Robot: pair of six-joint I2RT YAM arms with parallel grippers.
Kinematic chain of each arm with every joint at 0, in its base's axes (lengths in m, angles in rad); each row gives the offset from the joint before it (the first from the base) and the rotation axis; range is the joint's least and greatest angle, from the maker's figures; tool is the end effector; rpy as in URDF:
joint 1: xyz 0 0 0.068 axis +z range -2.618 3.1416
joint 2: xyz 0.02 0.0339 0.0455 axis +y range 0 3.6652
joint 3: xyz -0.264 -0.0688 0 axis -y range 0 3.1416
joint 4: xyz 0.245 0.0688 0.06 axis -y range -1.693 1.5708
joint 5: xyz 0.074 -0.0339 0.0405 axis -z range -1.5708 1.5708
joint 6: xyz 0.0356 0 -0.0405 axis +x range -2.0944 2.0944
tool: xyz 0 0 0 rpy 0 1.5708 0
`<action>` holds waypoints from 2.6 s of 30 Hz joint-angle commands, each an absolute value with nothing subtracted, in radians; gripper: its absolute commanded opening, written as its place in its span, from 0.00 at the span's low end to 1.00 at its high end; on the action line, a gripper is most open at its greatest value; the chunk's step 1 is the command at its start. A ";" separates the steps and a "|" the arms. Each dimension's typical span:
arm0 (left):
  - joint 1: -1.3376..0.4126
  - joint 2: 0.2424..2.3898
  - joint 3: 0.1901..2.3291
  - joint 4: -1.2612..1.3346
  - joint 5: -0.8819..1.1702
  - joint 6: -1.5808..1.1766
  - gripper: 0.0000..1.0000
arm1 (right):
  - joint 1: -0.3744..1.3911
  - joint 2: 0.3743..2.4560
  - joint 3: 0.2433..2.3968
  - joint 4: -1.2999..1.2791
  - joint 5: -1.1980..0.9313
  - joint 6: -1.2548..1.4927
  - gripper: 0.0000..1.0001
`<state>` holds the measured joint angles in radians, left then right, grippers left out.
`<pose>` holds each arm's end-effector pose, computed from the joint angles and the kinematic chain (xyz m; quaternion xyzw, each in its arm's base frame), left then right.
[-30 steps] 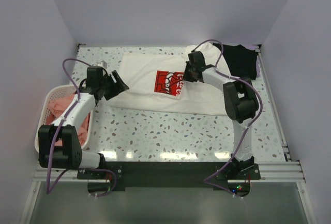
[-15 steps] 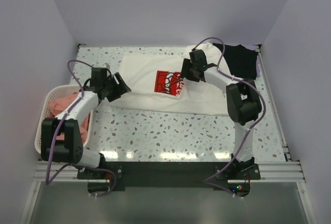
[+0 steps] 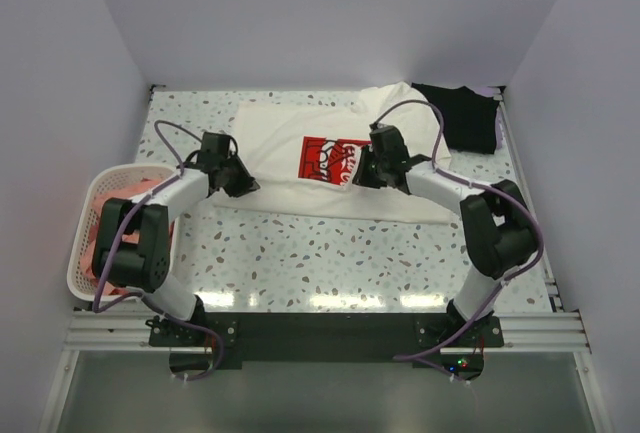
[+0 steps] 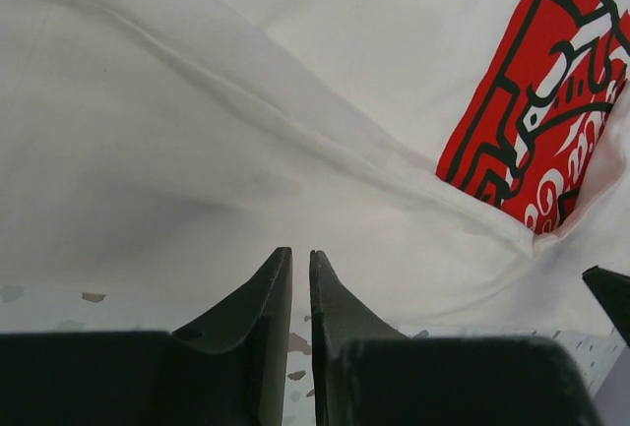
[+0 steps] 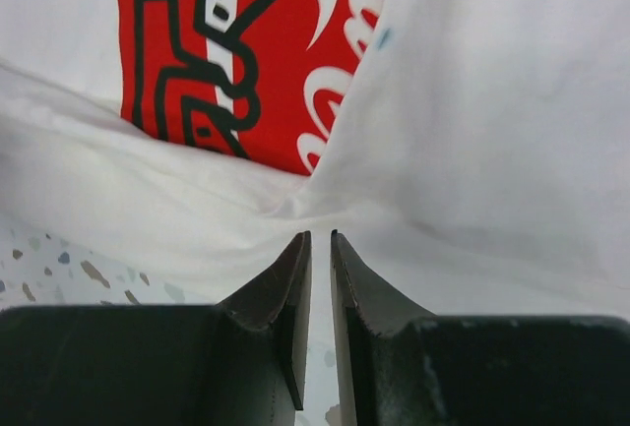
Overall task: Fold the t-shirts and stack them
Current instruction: Fold the tshirt
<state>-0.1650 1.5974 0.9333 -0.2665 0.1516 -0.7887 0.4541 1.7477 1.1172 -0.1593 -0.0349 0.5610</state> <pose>0.3169 -0.0582 0.1861 -0.2677 0.9081 -0.2079 0.2458 0.3381 0.1664 0.1996 0.0428 0.9236 0.1991 0.3248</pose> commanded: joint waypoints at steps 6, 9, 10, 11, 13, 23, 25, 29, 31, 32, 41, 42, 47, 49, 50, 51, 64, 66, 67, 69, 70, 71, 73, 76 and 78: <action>-0.172 1.643 0.924 -0.178 0.091 -0.847 0.15 | 0.541 1.776 1.112 -0.091 -0.057 0.568 0.16; -0.170 1.643 0.890 -0.169 0.069 -0.868 0.14 | 0.560 1.790 1.123 -0.089 -0.057 0.574 0.16; -0.170 1.643 0.882 -0.158 0.068 -0.873 0.14 | 0.564 1.795 1.126 -0.092 -0.057 0.572 0.16; -0.170 1.641 0.874 -0.156 0.063 -0.882 0.14 | 0.569 1.802 1.132 -0.094 -0.058 0.574 0.16; -0.170 1.641 0.858 -0.150 0.057 -0.888 0.14 | 0.577 1.813 1.140 -0.098 -0.057 0.577 0.16; -0.170 1.635 0.848 -0.167 0.034 -0.890 0.14 | 0.580 1.919 1.275 -0.193 0.012 0.549 0.16; -0.170 1.635 0.850 -0.173 0.031 -0.888 0.14 | 0.577 1.951 1.314 -0.222 0.041 0.543 0.16; -0.170 1.629 0.853 -0.184 0.023 -0.885 0.15 | 0.571 1.982 1.351 -0.236 0.083 0.534 0.17; -0.170 1.632 0.853 -0.187 0.023 -0.884 0.15 | 0.569 2.005 1.379 -0.253 0.097 0.529 0.17; -0.172 1.631 0.853 -0.189 0.023 -0.885 0.15 | 0.571 2.013 1.388 -0.259 0.104 0.523 0.18; -0.170 1.603 0.865 -0.198 0.047 -0.870 0.17 | 0.568 2.045 1.401 -0.250 0.109 0.489 0.30; -0.169 1.594 0.871 -0.204 0.048 -0.868 0.18 | 0.568 2.036 1.401 -0.250 0.101 0.488 0.32; -0.170 1.537 0.931 -0.204 0.040 -0.847 0.26 | 0.566 1.945 1.422 -0.270 0.112 0.468 0.51; -0.170 1.535 0.951 -0.207 0.032 -0.844 0.27 | 0.557 1.892 1.436 -0.293 0.124 0.465 0.56; -0.170 1.540 0.966 -0.204 0.026 -0.844 0.28 | 0.551 1.875 1.436 -0.305 0.138 0.468 0.60; -0.170 1.546 0.974 -0.206 0.025 -0.845 0.28 | 0.543 1.835 1.428 -0.320 0.147 0.471 0.63; -0.172 1.684 0.911 -0.138 -0.015 -0.948 0.26 | 0.289 1.569 1.057 -0.289 0.178 0.607 0.82; -0.173 1.680 0.882 -0.106 -0.017 -0.968 0.26 | 0.275 1.554 0.987 -0.256 0.172 0.632 0.84; -0.173 1.674 0.859 -0.101 -0.032 -0.971 0.26 | 0.262 1.551 0.964 -0.244 0.172 0.653 0.84; -0.173 1.666 0.838 -0.110 -0.055 -0.980 0.26 | 0.255 1.558 0.928 -0.227 0.172 0.673 0.85; -0.173 1.654 0.813 -0.117 -0.081 -0.988 0.26 | 0.247 1.566 0.901 -0.216 0.172 0.695 0.85; -0.173 1.648 0.798 -0.123 -0.087 -0.994 0.26 | 0.242 1.571 0.888 -0.212 0.169 0.706 0.85; -0.173 1.623 0.737 -0.115 -0.101 -1.020 0.26 | 0.238 1.582 0.848 -0.195 0.163 0.738 0.85; -0.173 1.597 0.678 -0.110 -0.127 -1.040 0.26 | 0.238 1.569 0.795 -0.181 0.158 0.776 0.85; -0.173 1.574 0.663 -0.135 -0.144 -1.045 0.26 | 0.236 1.542 0.749 -0.183 0.161 0.793 0.85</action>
<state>-0.1715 1.5856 0.7219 -0.0498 -0.0547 -1.0298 0.2405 1.5669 0.8162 -0.2150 0.1452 0.7216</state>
